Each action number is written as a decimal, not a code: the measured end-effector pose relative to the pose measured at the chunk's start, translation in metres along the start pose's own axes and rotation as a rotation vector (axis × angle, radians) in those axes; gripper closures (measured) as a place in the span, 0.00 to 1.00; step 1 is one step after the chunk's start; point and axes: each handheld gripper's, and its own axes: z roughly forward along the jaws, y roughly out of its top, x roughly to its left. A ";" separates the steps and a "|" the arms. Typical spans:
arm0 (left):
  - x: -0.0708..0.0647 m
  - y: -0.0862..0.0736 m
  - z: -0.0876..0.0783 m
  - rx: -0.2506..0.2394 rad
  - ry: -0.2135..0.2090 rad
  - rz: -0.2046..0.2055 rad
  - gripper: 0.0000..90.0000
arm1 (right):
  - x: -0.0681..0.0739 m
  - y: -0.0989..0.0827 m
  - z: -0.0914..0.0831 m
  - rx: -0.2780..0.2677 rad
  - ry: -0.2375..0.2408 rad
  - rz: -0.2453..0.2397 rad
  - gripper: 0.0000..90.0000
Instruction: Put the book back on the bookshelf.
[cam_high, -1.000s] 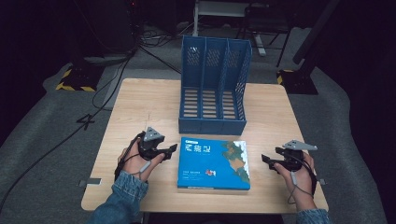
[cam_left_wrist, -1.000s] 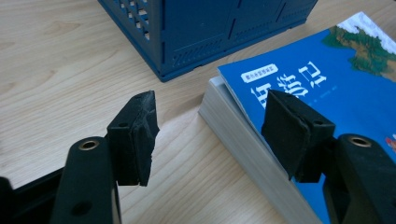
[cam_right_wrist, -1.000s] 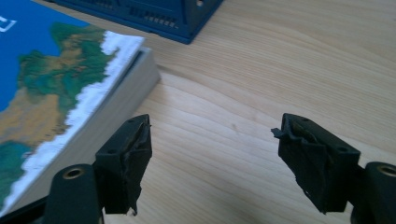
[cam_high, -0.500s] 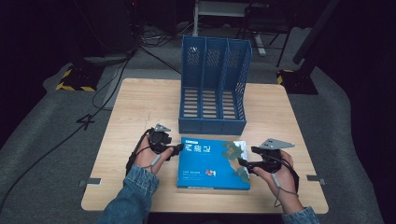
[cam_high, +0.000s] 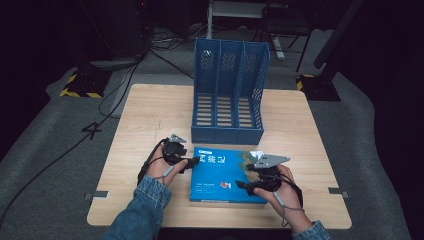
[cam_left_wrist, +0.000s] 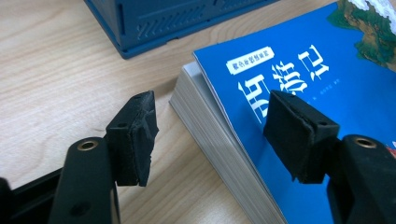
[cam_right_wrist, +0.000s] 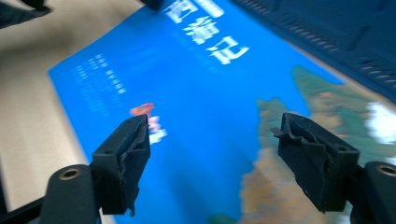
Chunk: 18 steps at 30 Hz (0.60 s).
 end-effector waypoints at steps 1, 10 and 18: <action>0.001 -0.001 0.001 0.005 0.000 -0.002 0.38 | 0.004 -0.001 0.002 0.012 0.015 -0.009 0.28; -0.004 -0.007 0.009 0.031 -0.077 0.003 0.39 | 0.021 -0.004 0.012 0.061 0.090 -0.048 0.28; -0.010 -0.008 0.010 0.027 -0.086 0.051 0.38 | 0.024 -0.009 0.019 0.040 0.075 -0.071 0.27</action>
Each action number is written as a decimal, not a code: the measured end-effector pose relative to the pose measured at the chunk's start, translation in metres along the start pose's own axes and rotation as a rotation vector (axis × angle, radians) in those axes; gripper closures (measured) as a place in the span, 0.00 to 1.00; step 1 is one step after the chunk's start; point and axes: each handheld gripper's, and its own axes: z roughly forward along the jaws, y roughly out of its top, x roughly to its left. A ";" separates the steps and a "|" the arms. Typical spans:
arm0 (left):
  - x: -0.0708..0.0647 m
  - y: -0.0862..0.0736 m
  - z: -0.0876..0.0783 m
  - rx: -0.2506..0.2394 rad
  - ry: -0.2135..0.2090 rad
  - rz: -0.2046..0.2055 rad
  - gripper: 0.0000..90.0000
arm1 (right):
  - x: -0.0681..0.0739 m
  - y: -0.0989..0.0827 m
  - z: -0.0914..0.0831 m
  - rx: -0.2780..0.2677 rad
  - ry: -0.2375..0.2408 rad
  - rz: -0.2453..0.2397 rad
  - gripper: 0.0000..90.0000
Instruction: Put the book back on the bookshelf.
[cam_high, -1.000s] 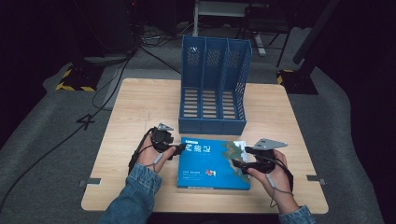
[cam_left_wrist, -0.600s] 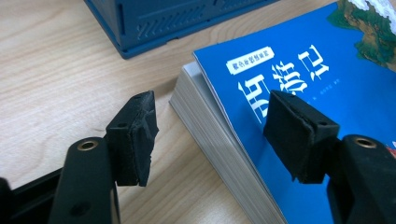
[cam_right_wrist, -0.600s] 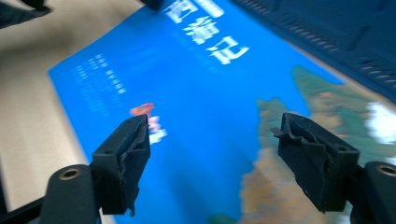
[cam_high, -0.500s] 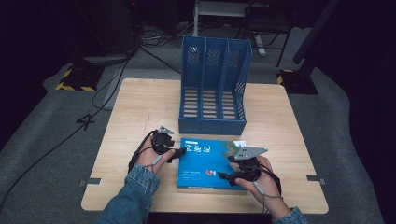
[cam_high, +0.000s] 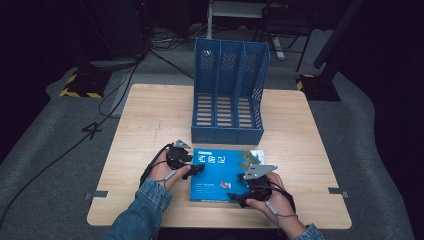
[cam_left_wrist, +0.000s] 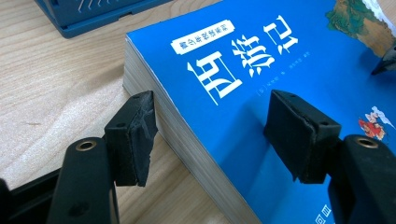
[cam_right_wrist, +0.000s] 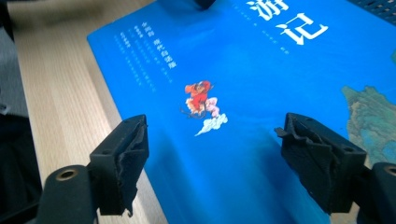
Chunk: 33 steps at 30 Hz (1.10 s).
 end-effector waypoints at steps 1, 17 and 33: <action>-0.001 0.000 0.000 -0.005 0.007 0.012 0.38 | 0.000 -0.001 0.000 -0.008 -0.003 0.003 0.27; -0.027 0.005 -0.023 -0.199 -0.160 0.107 0.51 | 0.005 -0.005 0.008 -0.061 -0.063 -0.044 0.26; -0.022 -0.012 -0.007 -0.033 -0.082 0.125 0.66 | 0.005 -0.003 0.010 -0.055 -0.061 -0.050 0.25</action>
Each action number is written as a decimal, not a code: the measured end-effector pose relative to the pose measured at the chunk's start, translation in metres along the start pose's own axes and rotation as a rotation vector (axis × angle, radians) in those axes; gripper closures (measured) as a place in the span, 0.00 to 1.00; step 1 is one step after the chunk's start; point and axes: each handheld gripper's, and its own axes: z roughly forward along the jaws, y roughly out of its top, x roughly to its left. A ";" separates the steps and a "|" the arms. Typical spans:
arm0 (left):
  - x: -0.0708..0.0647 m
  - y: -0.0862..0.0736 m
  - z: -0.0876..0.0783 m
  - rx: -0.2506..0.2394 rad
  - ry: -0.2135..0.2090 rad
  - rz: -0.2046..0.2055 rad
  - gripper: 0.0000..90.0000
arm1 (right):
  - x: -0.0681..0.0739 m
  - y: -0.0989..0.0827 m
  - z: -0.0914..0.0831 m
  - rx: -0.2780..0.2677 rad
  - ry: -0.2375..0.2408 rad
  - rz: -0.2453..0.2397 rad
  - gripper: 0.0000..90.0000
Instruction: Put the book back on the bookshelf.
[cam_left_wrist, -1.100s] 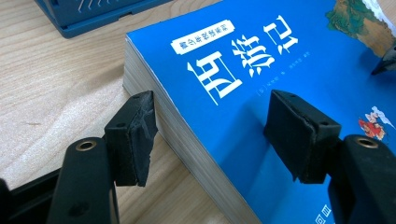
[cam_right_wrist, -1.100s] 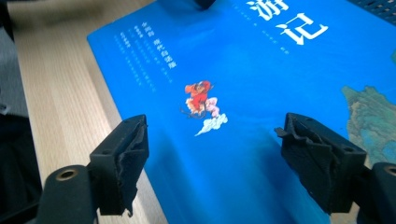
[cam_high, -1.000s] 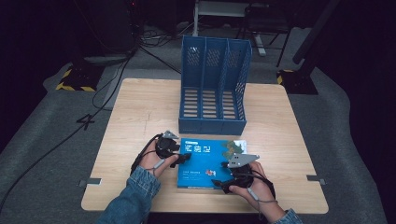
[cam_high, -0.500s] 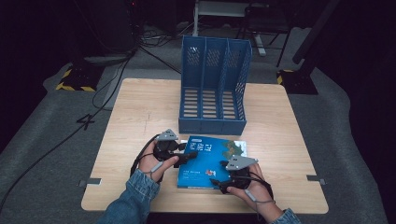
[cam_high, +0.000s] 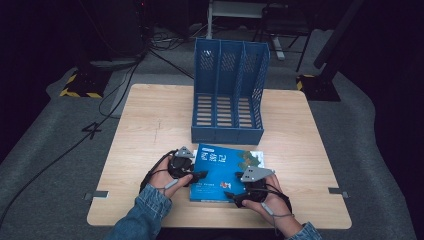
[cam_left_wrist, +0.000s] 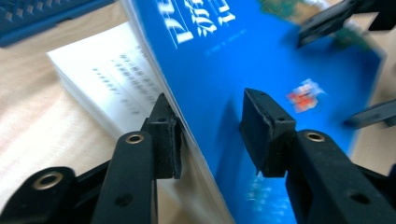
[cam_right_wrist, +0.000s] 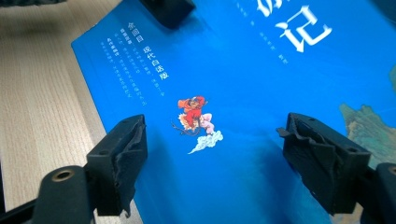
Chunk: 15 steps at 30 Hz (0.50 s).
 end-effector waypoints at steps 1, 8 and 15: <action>-0.003 0.002 0.001 -0.034 -0.002 0.018 0.70 | 0.000 0.000 0.000 0.000 -0.001 0.001 0.24; -0.003 -0.004 0.008 -0.025 -0.036 -0.060 0.67 | 0.003 0.001 0.003 0.004 -0.001 -0.011 0.19; -0.007 -0.008 0.007 -0.018 -0.043 0.039 0.64 | 0.003 0.001 0.003 0.008 -0.002 -0.013 0.19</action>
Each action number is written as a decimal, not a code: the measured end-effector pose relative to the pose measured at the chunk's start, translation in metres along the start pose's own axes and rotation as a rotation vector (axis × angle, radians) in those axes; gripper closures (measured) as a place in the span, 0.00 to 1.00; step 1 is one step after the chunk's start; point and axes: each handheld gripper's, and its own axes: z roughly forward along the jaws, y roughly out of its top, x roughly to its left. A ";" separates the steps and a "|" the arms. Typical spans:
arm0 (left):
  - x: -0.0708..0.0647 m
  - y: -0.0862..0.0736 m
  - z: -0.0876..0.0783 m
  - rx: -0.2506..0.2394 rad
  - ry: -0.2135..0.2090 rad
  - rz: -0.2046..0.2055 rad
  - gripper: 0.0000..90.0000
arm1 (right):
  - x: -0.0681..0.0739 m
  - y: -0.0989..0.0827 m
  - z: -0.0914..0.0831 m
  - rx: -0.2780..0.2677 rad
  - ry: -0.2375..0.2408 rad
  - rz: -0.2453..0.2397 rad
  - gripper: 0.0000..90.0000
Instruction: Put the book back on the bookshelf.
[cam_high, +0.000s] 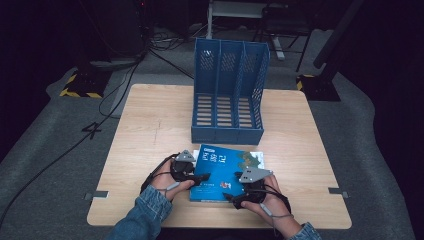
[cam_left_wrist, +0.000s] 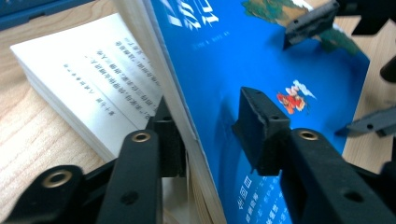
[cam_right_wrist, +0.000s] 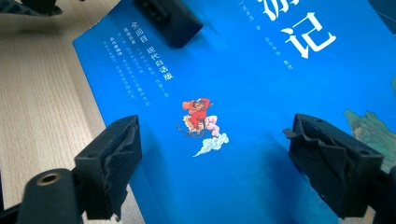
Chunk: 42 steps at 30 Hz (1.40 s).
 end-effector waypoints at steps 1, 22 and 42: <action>-0.001 -0.001 0.000 0.001 -0.009 0.040 0.60 | 0.000 0.000 0.000 0.000 0.000 0.000 0.19; 0.005 -0.004 -0.007 -0.015 -0.042 -0.137 0.78 | 0.008 0.007 -0.009 0.045 0.003 -0.034 0.25; -0.011 0.037 -0.030 0.016 -0.130 -0.197 0.94 | 0.038 0.019 -0.017 0.010 -0.002 -0.133 0.24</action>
